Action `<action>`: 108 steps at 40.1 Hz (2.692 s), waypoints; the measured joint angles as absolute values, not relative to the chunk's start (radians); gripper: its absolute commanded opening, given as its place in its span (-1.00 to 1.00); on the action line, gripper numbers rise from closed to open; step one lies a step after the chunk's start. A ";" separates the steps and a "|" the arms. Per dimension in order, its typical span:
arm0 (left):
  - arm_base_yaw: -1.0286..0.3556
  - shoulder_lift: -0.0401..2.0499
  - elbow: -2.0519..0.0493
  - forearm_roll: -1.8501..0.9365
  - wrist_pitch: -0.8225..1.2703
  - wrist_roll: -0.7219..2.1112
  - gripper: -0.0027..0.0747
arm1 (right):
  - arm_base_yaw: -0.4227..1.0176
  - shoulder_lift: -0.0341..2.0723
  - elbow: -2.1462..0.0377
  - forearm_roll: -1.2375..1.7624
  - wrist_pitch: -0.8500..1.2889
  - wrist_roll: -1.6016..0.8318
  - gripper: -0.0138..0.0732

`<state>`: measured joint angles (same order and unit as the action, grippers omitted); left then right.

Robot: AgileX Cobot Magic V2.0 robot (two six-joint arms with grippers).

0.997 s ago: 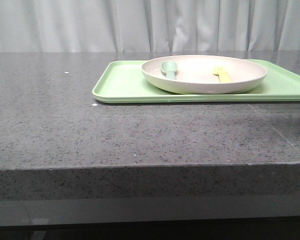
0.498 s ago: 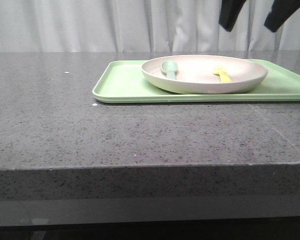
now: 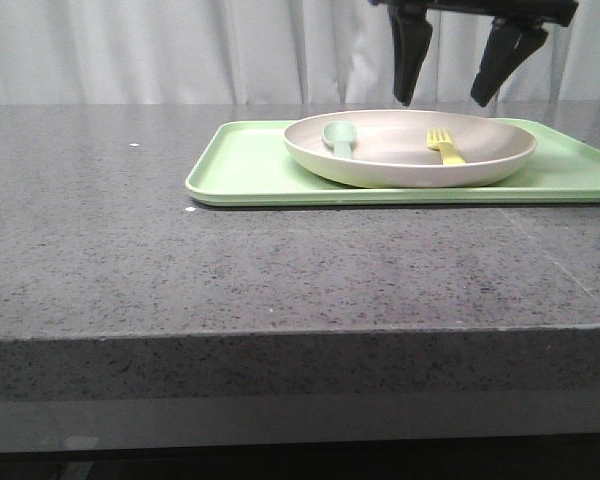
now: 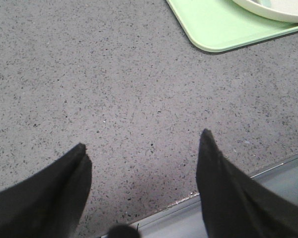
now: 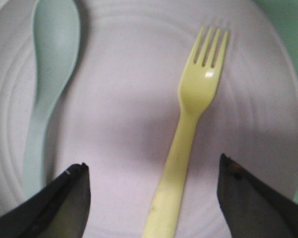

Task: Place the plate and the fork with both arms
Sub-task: 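Lower the right gripper onto the yellow fork and close it, then lift the yellow fork out of the plate with the right gripper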

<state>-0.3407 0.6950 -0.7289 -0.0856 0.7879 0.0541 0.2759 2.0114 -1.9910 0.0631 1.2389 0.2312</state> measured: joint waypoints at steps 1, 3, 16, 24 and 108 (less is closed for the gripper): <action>-0.341 0.695 -0.729 -0.086 0.788 0.054 0.23 | 0.276 2.026 -2.004 0.056 1.239 0.238 0.49; -0.341 0.695 -0.729 -0.086 0.788 0.054 0.23 | 0.276 2.045 -2.021 0.047 1.239 0.249 0.48; -0.341 0.695 -0.729 -0.086 0.788 0.054 0.23 | 0.274 2.133 -2.043 0.039 1.239 0.279 0.48; -0.341 0.695 -0.729 -0.086 0.788 0.054 0.23 | 0.257 2.140 -2.045 0.039 1.239 0.283 0.48; -0.341 0.695 -0.729 -0.086 0.788 0.054 0.23 | 0.249 2.027 -2.046 0.053 1.241 0.225 -0.46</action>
